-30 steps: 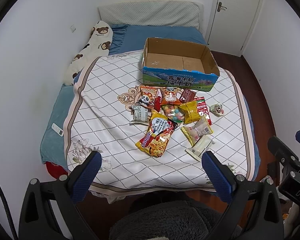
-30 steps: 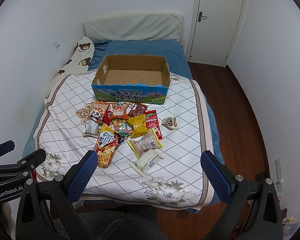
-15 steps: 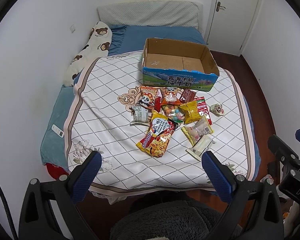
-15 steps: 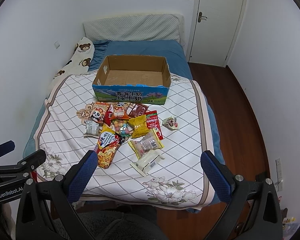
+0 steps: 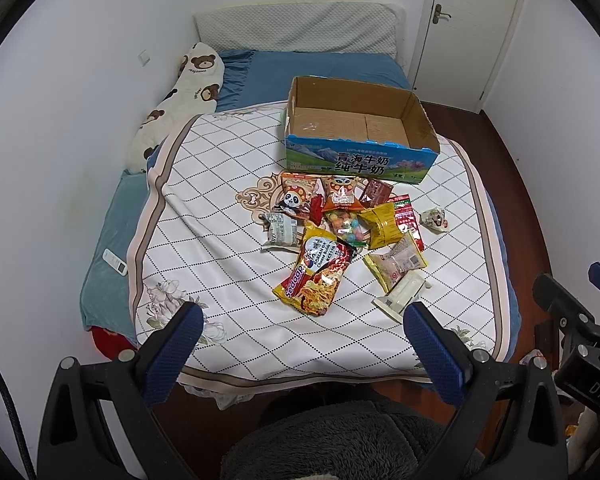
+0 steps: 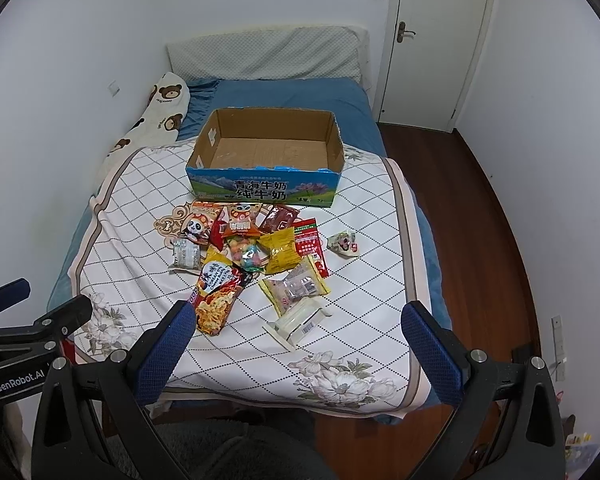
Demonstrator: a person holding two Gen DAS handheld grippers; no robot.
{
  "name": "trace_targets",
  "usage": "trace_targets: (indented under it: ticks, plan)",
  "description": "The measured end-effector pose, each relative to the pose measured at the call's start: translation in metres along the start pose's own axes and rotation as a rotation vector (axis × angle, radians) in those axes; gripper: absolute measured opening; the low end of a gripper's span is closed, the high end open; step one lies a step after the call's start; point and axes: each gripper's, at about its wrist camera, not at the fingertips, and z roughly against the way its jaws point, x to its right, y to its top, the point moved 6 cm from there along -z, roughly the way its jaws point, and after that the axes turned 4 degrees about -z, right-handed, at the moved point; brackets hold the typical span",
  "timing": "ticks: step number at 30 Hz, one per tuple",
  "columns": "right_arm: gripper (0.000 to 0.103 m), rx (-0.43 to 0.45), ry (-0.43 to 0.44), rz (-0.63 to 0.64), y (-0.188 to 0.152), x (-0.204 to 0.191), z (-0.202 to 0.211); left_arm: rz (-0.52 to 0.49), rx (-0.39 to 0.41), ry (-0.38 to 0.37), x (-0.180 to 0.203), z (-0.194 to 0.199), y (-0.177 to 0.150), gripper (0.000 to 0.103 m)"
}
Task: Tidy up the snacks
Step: 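Grasp the yellow noodle pack with left tool while right tool grasps the white bar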
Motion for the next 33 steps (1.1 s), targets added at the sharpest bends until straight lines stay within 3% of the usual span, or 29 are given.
trace_targets:
  ticks: [9,14,21,30,33]
  plan:
    - [0.103,-0.022,0.017,-0.014,-0.002,-0.002,-0.011,0.013,-0.011,0.002,-0.005,-0.012,0.005,0.103]
    - [0.103,-0.054,0.022,-0.043,-0.003,0.008,-0.041,-0.022,0.003,0.056,-0.012,-0.053,0.014,0.103]
    - [0.103,-0.188,0.048,-0.181,-0.011,0.034,-0.137,-0.174,-0.114,0.110,-0.011,-0.157,0.019,0.103]
    - [0.098,-0.456,0.174,-0.421,-0.043,0.041,-0.305,-0.287,-0.402,-0.013,0.030,-0.318,0.006,0.103]
    - [0.093,-0.511,0.174,-0.481,-0.053,0.040,-0.349,-0.336,-0.471,0.000,0.039,-0.362,-0.004,0.103]
